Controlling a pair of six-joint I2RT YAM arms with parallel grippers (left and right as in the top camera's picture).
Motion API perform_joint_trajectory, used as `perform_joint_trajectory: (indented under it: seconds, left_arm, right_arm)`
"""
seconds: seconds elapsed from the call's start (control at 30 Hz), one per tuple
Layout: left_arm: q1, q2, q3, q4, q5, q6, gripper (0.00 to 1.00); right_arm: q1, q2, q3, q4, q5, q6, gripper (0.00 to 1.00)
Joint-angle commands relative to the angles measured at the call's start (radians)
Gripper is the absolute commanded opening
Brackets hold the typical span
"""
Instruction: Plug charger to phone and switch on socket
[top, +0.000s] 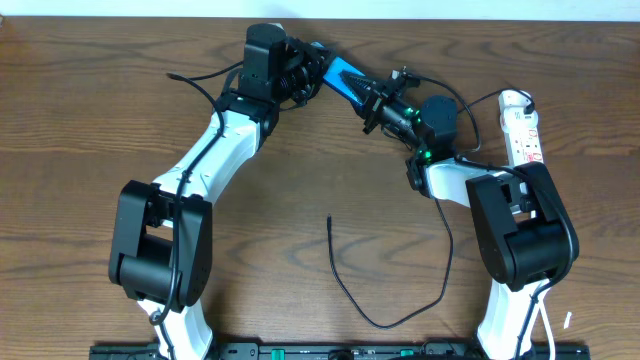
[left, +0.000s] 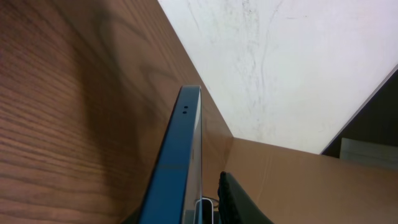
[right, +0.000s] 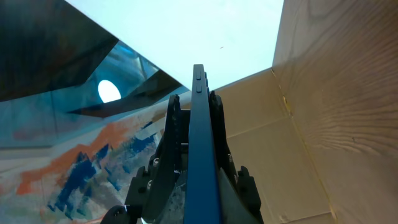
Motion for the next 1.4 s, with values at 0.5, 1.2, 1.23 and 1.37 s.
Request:
perform_joint_trajectory:
  seconds: [0.5,1.2,1.23,1.37]
  left_arm:
    - [0.003,-0.037,0.015,0.002,-0.006,0.014,0.08]
    - [0.018,-0.037,0.015,0.003,-0.065,0.021,0.07]
    - [0.024,-0.037,0.015,0.002,-0.065,0.021,0.07]
    - [0.058,-0.037,0.015,0.002,-0.064,0.021,0.08]
  right_arm:
    - [0.018,-0.003,0.011,0.010,-0.023,0.009,0.01]
    - [0.010,-0.003,0.011,0.009,-0.022,0.010,0.99]
    - [0.006,-0.003,0.011,0.009,-0.022,0.010,0.99]
    - [-0.008,-0.003,0.011,0.005,-0.022,0.005,0.99]
